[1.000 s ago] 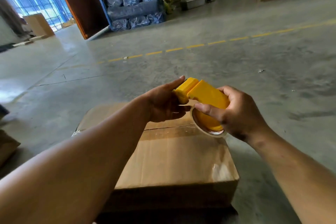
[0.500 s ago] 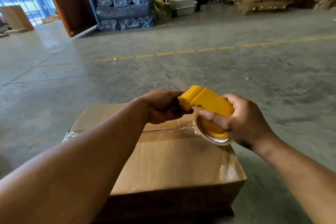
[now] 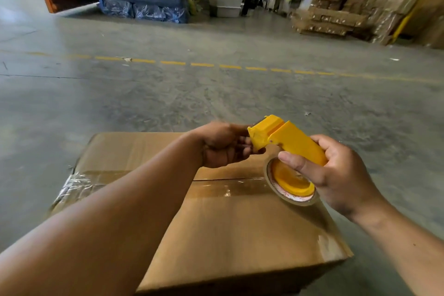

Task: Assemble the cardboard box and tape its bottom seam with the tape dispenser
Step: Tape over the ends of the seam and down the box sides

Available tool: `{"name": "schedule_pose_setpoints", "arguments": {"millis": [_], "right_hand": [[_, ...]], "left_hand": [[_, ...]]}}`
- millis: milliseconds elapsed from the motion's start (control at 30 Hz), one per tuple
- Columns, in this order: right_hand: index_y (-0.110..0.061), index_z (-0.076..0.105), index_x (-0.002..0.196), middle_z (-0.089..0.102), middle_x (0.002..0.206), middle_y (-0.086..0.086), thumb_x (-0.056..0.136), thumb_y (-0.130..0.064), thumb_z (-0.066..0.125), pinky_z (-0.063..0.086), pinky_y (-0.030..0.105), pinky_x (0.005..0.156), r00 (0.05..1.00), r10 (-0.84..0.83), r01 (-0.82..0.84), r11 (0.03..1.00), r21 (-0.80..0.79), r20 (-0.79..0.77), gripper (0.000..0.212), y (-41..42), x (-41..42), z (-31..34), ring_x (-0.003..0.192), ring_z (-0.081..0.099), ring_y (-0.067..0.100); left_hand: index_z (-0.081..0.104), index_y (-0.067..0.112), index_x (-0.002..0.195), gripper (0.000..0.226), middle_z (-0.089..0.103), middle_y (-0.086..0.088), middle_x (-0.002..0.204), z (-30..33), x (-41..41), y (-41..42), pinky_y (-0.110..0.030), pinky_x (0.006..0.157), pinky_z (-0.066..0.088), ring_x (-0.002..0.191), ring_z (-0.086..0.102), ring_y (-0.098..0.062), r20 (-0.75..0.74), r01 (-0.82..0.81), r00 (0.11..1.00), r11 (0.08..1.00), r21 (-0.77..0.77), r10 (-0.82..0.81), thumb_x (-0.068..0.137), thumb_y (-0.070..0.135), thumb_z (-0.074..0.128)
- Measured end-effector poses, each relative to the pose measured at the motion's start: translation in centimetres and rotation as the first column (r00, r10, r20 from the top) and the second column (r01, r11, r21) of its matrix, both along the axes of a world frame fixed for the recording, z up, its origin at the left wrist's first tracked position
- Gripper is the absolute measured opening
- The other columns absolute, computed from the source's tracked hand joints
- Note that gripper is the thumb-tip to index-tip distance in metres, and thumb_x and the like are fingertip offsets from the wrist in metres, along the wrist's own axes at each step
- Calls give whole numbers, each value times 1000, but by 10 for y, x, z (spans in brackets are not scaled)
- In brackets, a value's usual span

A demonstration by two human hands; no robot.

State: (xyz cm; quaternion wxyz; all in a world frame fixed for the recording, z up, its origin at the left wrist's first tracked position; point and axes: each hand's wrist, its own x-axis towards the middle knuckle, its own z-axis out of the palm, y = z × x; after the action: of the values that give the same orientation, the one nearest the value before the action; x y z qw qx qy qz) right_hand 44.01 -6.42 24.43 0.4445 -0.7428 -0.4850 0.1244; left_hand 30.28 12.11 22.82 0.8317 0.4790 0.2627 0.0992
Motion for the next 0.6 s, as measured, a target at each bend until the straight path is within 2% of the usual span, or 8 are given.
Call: {"name": "schedule_pose_setpoints", "arguments": {"millis": [167, 300, 433, 600], "right_hand": [[-31, 65, 94, 71, 79, -6, 53, -79, 68, 55, 38, 62, 996, -20, 25, 998, -64, 83, 63, 8, -13, -1, 67, 66, 10], [-32, 65, 94, 70, 80, -8, 51, -84, 64, 54, 38, 62, 982, -57, 84, 986, -145, 179, 68, 10, -18, -1, 70, 66, 10], [-30, 66, 87, 70, 75, -8, 51, -83, 64, 55, 42, 64, 969, -155, 191, 964, -187, 194, 65, 7, -21, -2, 68, 66, 13], [-22, 63, 77, 66, 68, -5, 61, -75, 70, 51, 35, 58, 930, -264, 322, 920, -225, 255, 55, 2, -29, -1, 64, 63, 14]], "left_hand": [[61, 3, 89, 23, 63, -14, 76, -10, -6, 17, -18, 52, 52, 64, 62, -14, -72, 34, 997, 978, 205, -20, 103, 5, 43], [69, 8, 81, 25, 72, -12, 74, -18, 0, 29, -23, 56, 54, 68, 65, -19, -136, 56, 991, 903, 425, 3, 100, 8, 53], [72, 6, 83, 18, 72, -12, 74, -17, 16, 31, -22, 54, 53, 60, 67, -14, -164, 75, 986, 846, 528, 15, 97, 8, 60], [72, 6, 82, 15, 70, -6, 65, -1, 39, 32, -19, 51, 51, 49, 64, -9, -242, 202, 969, 747, 633, -57, 94, 2, 62]]}}
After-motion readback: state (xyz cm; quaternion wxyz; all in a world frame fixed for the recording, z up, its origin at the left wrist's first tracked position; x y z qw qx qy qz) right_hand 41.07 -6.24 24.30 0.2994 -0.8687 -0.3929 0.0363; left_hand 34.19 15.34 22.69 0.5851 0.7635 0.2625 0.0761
